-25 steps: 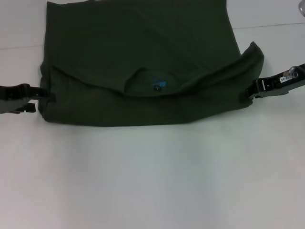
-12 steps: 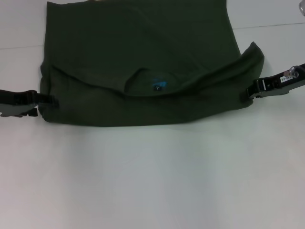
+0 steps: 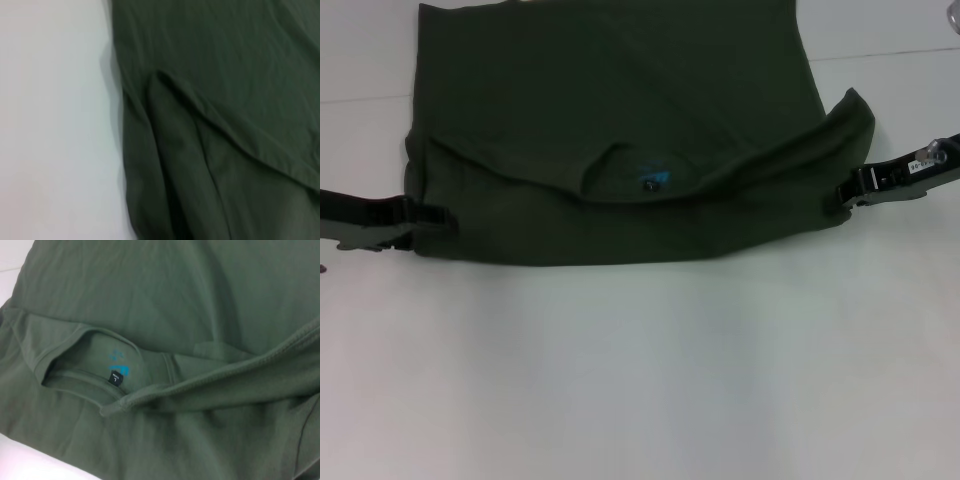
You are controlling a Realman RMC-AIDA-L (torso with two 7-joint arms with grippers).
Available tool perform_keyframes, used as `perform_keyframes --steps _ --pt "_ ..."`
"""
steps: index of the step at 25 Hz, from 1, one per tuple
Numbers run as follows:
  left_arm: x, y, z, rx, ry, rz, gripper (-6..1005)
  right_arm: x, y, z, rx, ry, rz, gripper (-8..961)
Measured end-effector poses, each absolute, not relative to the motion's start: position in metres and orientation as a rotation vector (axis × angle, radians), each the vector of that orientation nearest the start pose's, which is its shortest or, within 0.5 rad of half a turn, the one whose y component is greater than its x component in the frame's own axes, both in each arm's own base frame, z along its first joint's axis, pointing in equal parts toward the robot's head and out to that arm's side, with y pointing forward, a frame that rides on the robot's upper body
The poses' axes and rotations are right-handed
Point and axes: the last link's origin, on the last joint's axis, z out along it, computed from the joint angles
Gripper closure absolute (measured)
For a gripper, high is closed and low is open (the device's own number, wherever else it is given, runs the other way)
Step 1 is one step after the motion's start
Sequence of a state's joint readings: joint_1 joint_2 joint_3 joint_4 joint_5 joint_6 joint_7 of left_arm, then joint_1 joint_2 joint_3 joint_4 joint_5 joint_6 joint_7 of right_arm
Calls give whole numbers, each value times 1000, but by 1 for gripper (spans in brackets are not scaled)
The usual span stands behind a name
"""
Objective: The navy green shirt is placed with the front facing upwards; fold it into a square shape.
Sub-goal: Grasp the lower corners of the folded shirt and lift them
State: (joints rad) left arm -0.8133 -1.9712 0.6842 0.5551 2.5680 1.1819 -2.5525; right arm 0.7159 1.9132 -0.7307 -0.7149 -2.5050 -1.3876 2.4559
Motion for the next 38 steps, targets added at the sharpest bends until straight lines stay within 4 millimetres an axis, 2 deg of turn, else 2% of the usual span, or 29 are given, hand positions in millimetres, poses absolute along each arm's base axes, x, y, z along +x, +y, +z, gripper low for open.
perform_keyframes --steps 29,38 --pt "-265 417 2 -2124 -1737 -51 236 288 396 65 -2217 1627 51 900" --pt "-269 417 5 -2097 -1740 11 387 286 397 65 -2223 1627 59 900"
